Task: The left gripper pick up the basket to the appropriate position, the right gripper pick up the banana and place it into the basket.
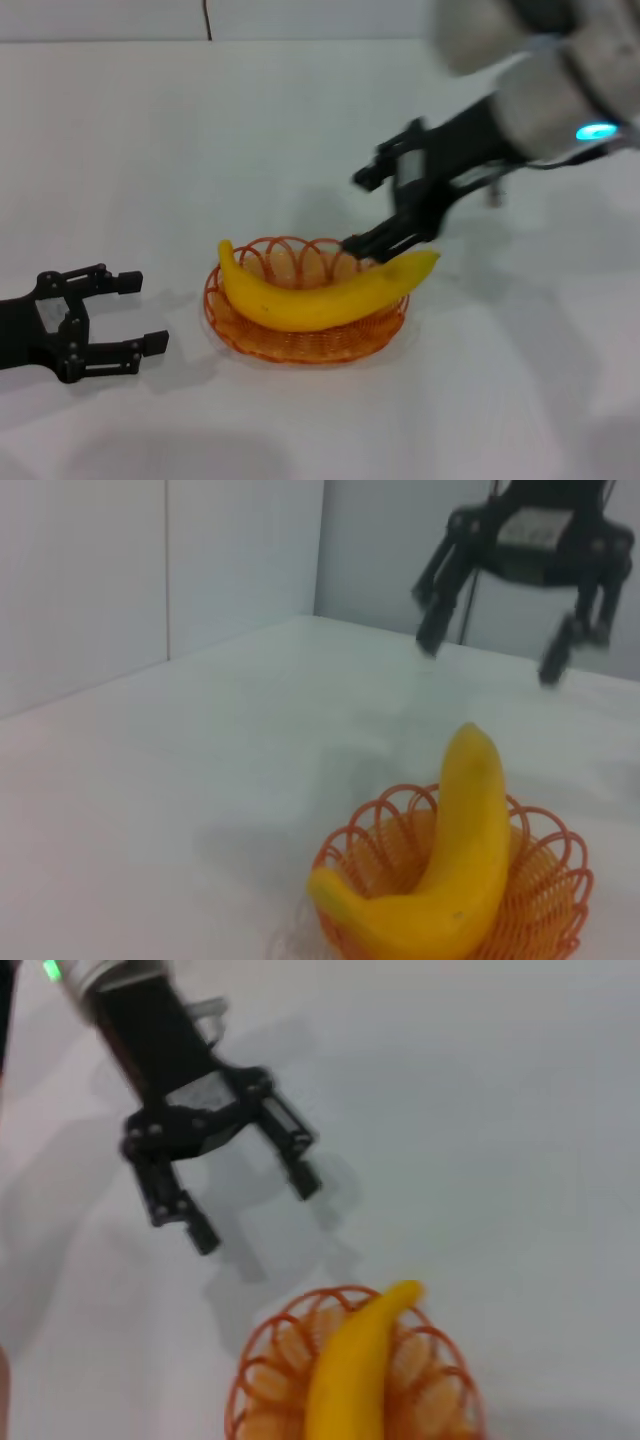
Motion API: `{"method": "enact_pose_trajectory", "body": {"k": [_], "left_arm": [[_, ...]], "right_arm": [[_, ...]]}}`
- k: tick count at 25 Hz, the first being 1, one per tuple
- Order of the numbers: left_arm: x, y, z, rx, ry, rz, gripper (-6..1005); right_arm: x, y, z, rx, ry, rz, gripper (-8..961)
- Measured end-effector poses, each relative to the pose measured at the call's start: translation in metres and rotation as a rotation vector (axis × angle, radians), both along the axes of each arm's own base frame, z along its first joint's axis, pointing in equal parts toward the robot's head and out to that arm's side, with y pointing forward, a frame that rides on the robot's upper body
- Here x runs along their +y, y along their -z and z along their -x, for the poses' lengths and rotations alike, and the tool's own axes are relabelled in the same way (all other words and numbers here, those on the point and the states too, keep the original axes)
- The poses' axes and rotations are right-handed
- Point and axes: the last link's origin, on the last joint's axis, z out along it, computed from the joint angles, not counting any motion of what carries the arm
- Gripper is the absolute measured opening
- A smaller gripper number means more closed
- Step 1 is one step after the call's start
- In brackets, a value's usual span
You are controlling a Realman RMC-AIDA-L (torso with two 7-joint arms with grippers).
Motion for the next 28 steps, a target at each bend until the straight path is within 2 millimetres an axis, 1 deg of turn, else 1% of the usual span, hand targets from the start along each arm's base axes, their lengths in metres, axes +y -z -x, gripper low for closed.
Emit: {"method": "enact_pose_trajectory", "body": {"k": [3,5,8,11,12,13,14,17,20,22,25,28], "left_arm": [[-0.002,0.0,0.002,0.004,-0.006,0.004,854],[-0.004,0.0,0.003,0.005,-0.01,0.004,854],[-0.004,0.0,0.004,0.006,-0.01,0.004,854],[-0.005,0.0,0.004,0.006,-0.012,0.004,854],[-0.006,0.0,0.005,0.006,-0.013,0.004,854],[-0.006,0.0,0.005,0.006,-0.014,0.005,854],[-0.006,0.0,0.005,0.006,-0.015,0.005,854],[-0.007,0.0,0.005,0.004,-0.015,0.007,854],[-0.007,0.0,0.005,0.004,-0.012,0.007,854],[-0.006,0.001,0.004,0.005,-0.008,0.008,854],[-0.005,0.002,0.003,0.006,-0.002,0.013,854],[-0.006,0.002,0.004,0.01,0.007,0.011,854]], "right_arm": [[-0.005,-0.028,-0.031,0.062,0.03,-0.058,793],[-0.008,-0.041,-0.055,0.099,0.061,-0.083,794],[-0.014,-0.057,-0.098,0.198,0.112,-0.103,794],[-0.03,-0.065,-0.13,0.34,0.091,-0.07,792],[-0.043,-0.071,-0.151,0.414,0.023,-0.076,792],[-0.043,-0.071,-0.151,0.414,0.023,-0.076,792],[-0.049,-0.072,-0.162,0.442,-0.011,-0.095,791],[-0.059,-0.071,-0.187,0.479,-0.036,-0.14,790],[-0.067,-0.062,-0.206,0.497,-0.036,-0.135,789],[-0.069,-0.052,-0.216,0.497,-0.031,-0.139,789],[-0.07,-0.04,-0.226,0.469,-0.018,-0.15,789],[-0.067,-0.031,-0.228,0.447,-0.016,-0.14,789]]}}
